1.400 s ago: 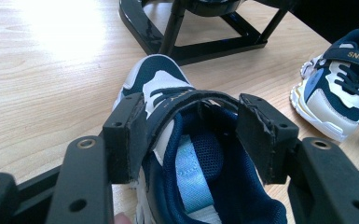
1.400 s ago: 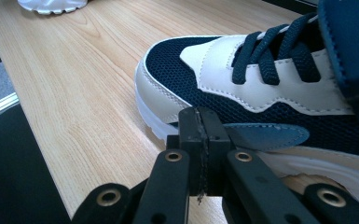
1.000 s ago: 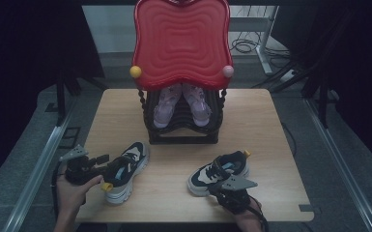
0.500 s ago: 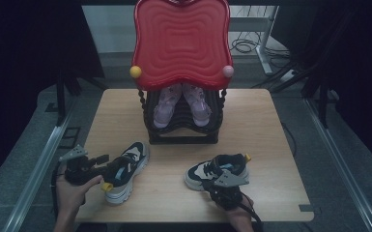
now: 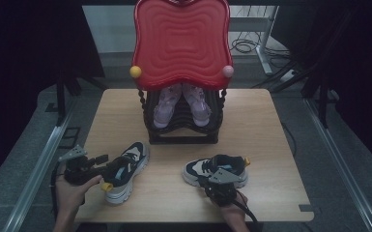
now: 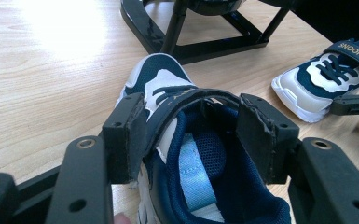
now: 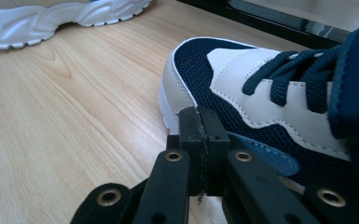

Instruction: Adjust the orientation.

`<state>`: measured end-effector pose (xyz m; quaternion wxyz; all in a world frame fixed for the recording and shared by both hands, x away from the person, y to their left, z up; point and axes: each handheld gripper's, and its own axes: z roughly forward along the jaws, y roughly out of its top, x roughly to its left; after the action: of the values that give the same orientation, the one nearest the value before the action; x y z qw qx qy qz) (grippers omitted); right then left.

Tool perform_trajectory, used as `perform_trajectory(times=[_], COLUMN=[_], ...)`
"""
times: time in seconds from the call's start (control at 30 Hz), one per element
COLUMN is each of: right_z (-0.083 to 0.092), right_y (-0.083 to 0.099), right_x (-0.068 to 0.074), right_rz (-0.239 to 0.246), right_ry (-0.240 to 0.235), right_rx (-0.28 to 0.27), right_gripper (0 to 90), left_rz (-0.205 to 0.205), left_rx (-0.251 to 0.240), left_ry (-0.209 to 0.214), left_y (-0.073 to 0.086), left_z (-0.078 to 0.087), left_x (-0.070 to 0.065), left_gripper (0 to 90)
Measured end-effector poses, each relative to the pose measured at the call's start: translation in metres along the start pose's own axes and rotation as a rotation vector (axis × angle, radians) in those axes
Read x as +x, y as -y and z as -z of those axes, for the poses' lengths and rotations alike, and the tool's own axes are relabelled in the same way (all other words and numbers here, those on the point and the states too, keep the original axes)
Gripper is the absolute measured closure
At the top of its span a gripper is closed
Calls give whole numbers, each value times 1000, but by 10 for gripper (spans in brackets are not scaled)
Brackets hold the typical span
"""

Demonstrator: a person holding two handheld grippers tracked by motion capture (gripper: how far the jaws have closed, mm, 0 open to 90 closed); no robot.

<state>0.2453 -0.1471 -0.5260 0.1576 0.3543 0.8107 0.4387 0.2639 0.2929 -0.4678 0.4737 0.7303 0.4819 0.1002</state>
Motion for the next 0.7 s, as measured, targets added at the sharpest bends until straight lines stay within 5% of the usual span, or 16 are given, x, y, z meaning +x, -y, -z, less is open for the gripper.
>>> perform_trajectory(times=[0.47, 0.7], right_z=[-13, -1], right_y=[-3, -5], right_x=[6, 5], right_rz=[1, -5], right_ry=[28, 17], right_rx=[18, -14], right_gripper=[897, 896], left_rz=[1, 1], left_rx=[2, -3], left_ry=[-1, -2], left_y=[0, 0], left_z=[0, 2], left_x=[1, 1], left_gripper=[429, 429])
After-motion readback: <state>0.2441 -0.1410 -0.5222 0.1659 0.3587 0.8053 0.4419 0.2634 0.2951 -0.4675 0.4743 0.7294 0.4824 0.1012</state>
